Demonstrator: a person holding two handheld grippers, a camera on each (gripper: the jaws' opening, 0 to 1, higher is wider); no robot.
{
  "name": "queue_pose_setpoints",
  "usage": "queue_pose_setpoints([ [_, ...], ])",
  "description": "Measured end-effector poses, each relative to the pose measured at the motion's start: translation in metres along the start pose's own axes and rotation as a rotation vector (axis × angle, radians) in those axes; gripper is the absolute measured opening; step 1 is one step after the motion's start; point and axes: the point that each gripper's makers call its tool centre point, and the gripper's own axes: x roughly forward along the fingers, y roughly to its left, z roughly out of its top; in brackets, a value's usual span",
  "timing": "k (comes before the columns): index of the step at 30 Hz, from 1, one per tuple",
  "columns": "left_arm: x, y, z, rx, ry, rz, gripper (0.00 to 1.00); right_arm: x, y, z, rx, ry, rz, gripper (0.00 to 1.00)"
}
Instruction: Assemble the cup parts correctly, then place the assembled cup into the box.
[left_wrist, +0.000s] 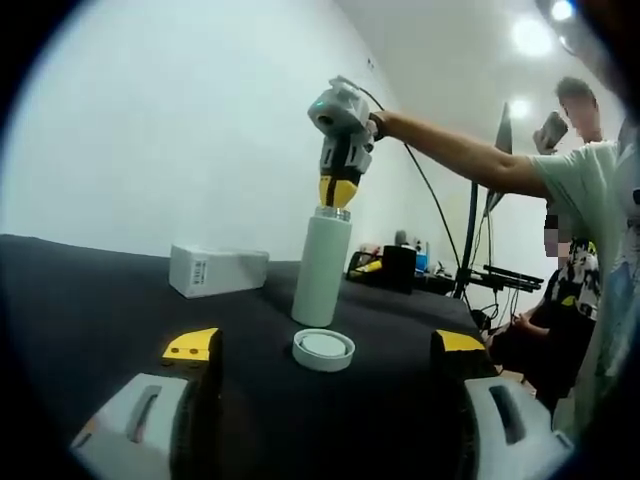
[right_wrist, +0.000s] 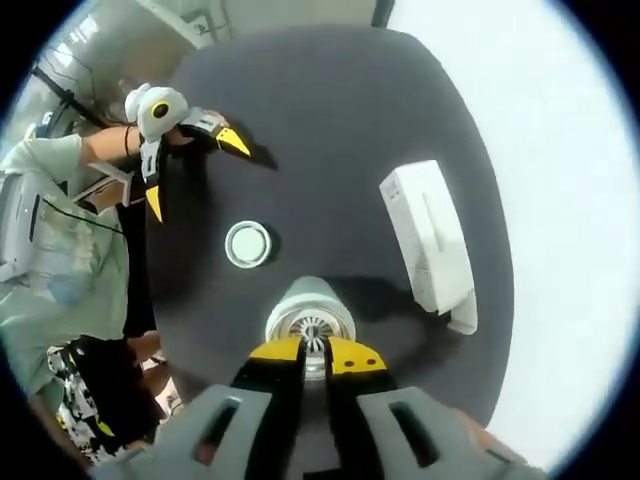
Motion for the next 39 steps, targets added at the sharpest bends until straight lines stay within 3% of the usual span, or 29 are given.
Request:
queue_pose_setpoints([
  [3,0.000,0.001,0.000,-0.001,0.001,-0.002,0.82,-0.007,0.003,0.002,0.007,-0.039,0.001,0.14],
  [15,0.000,0.004,-0.002,-0.001,0.012,0.007,0.82,-0.039,0.013,0.002,0.022,-0.183,-0.016,0.17],
  [28,0.003,0.005,-0.008,0.015,0.047,0.021,0.78,-0.068,0.046,-0.004,0.003,-0.501,-0.047,0.29],
  [31,0.005,0.003,-0.010,0.027,0.063,0.020,0.75,-0.071,0.055,-0.009,-0.005,-0.556,-0.065,0.31],
  [36,0.011,0.006,-0.013,0.109,0.095,0.062,0.68,-0.074,0.078,-0.021,0.012,-0.720,-0.088,0.34],
  [39,0.019,0.006,-0.020,0.105,0.130,0.059,0.69,-0.066,0.090,-0.034,0.024,-0.749,-0.086,0.34],
])
